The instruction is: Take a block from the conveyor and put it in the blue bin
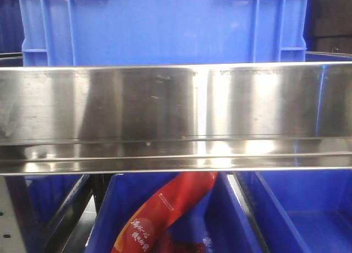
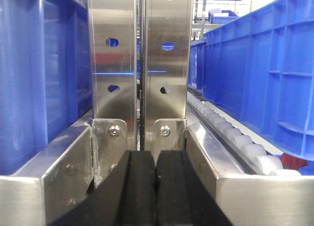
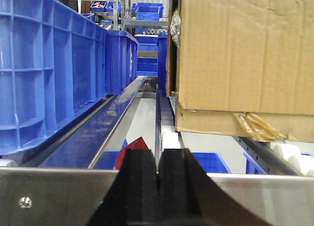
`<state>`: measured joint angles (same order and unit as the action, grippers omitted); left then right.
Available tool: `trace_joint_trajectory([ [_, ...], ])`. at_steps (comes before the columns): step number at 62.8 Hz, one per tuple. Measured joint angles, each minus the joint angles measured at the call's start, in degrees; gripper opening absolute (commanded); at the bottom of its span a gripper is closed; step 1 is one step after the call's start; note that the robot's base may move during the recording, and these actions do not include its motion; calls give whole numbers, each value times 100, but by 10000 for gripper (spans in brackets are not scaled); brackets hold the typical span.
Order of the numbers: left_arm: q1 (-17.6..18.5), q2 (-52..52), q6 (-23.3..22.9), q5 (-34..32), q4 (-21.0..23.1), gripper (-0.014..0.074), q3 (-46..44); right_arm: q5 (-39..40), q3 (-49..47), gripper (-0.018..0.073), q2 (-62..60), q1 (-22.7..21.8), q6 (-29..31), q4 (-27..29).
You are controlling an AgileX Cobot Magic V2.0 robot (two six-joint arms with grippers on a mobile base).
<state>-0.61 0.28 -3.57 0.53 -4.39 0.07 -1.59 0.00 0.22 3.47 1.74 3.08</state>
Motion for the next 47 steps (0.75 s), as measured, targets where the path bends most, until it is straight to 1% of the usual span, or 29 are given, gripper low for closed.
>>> trace_joint_trajectory([
  [47,0,0,0,0,0,-111,0,0,0,-162,0,0,8,0],
])
